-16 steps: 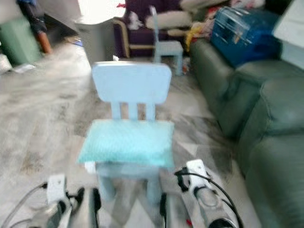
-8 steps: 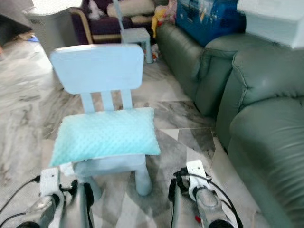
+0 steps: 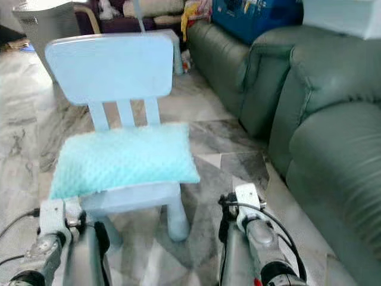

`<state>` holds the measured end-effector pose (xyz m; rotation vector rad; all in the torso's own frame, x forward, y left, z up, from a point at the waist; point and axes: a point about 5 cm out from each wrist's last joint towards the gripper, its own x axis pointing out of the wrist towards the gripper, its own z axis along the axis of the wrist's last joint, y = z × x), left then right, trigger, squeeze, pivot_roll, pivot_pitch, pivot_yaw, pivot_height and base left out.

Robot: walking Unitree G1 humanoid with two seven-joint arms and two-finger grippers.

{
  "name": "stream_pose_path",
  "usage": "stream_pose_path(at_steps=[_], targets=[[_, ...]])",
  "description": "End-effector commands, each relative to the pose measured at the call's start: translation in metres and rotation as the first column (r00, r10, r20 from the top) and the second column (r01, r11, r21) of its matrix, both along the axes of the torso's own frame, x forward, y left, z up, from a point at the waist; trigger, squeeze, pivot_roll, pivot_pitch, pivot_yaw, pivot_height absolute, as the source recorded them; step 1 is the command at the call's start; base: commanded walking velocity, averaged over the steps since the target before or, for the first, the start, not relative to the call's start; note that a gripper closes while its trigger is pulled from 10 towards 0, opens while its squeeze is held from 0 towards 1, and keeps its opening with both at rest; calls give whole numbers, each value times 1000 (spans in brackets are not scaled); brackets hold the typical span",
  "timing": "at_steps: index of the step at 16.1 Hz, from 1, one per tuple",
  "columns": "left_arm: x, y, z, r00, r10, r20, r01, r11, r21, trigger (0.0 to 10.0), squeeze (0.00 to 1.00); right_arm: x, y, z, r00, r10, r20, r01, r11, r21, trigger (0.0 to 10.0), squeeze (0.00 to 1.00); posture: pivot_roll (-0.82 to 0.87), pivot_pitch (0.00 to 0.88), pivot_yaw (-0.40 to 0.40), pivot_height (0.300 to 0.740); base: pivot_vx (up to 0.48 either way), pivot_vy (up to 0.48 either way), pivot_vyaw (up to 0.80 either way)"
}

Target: Move the pillow to the sofa

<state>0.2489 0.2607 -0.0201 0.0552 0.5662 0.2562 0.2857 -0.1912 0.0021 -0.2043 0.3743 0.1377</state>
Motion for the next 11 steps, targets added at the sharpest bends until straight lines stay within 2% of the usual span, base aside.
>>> stream_pose_path(at_steps=[1,6,9,11], targets=[[-4,-5,-5,999,-13,-32,13,1000,12,10000,0,-5,-2,-5,1000,8,-24,-8,1000,11,10000,0,-176,0,-9,320,0,0,0],[4,33,25,989,71,133,-87,989,118,10000,0,17,-4,33,983,30,182,-40,998,51,10000,0,-166,18,-7,320,0,0,0],[9,50,51,953,95,286,-147,975,169,10000,0,25,-1,60,955,44,294,-71,994,81,10000,0,-155,51,-8,320,0,0,0],[4,52,61,929,90,359,-166,968,188,10000,0,25,3,73,940,43,337,-82,991,104,10000,0,-135,75,-13,320,0,0,0]])
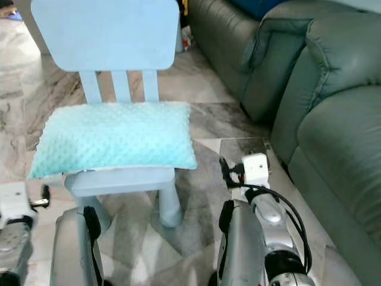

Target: Move the pillow to the sofa

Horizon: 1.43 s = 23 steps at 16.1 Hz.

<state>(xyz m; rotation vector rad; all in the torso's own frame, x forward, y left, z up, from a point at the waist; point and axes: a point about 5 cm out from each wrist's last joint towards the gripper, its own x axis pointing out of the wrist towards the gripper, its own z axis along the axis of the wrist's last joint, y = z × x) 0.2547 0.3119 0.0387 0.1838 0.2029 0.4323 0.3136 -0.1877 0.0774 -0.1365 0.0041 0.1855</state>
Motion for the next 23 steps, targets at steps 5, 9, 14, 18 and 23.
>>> stream_pose_path(at_steps=[5,9,14,18,23], targets=[[18,11,54,975,52,215,-52,999,-6,10000,0,5,11,37,999,15,32,-21,976,215,10000,0,-125,102,-17,320,0,0,0],[72,12,116,951,5,310,28,994,-102,10000,0,35,25,100,986,3,164,-35,980,194,10000,0,-136,121,5,320,0,0,0],[101,34,162,949,119,292,-35,960,-279,10000,0,66,34,128,980,138,142,-173,948,268,10000,0,-99,180,-1,320,0,0,0],[111,20,151,980,39,196,44,914,-403,10000,0,85,39,147,963,243,119,-270,887,375,10000,0,-81,257,-9,320,0,0,0],[120,5,153,982,-56,180,138,868,-478,10000,0,94,50,149,924,378,65,-366,817,446,10000,0,-53,328,-11,320,0,0,0]])
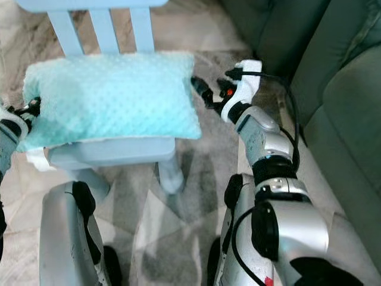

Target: Move the pillow to the sofa

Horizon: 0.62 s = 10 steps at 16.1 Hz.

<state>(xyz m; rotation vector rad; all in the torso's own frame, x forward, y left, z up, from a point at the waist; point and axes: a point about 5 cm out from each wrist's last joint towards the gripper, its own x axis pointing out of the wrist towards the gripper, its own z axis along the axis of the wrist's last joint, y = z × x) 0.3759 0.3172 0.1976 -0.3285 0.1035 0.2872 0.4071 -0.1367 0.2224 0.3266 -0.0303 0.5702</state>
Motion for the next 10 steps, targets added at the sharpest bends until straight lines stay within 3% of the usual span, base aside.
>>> stream_pose_path(at_steps=[1,7,10], targets=[[1,-3,-2,999,-25,-24,25,999,-22,10000,0,2,2,4,999,36,-6,-36,999,5,10000,0,-52,337,-10,320,0,0,0],[16,-17,38,985,-96,144,113,987,-112,10000,0,6,7,17,995,94,18,-94,995,-23,10000,0,-40,370,-15,320,0,0,0],[17,-18,44,980,-106,168,129,983,-131,10000,0,7,13,23,992,114,50,-114,993,-13,10000,0,-35,376,-16,320,0,0,0]])
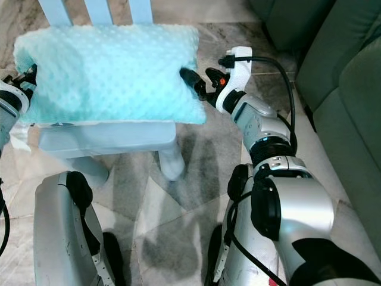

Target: Move the pillow to the sofa

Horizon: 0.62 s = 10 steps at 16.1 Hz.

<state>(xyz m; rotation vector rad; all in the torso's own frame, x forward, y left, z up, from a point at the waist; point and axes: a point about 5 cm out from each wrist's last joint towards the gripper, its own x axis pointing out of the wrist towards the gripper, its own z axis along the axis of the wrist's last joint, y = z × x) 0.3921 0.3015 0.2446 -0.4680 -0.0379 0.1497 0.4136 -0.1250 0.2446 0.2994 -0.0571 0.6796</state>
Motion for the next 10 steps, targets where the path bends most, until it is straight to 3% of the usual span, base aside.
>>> stream_pose_path(at_steps=[1,3,6,7,10], targets=[[1,-5,-10,998,-43,-44,41,998,-36,10000,0,-1,7,1,999,36,0,-36,999,32,10000,0,-36,375,-15,320,0,0,0],[2,-18,-25,988,-113,-101,98,985,-142,10000,0,-4,22,0,991,136,19,-136,990,25,10000,0,-38,377,-15,320,0,0,0],[3,-23,-20,985,-168,-39,151,950,-273,10000,0,-7,25,-6,982,190,12,-190,981,25,10000,0,-38,383,-14,320,0,0,0],[5,-37,-26,961,-272,-42,247,921,-301,10000,0,-8,29,-12,978,207,-13,-206,978,31,10000,0,-38,384,-14,320,0,0,0],[4,-55,-42,919,-385,-82,342,885,-316,10000,0,-11,43,-20,973,226,-43,-223,973,52,10000,0,-40,388,-13,320,0,0,0]])
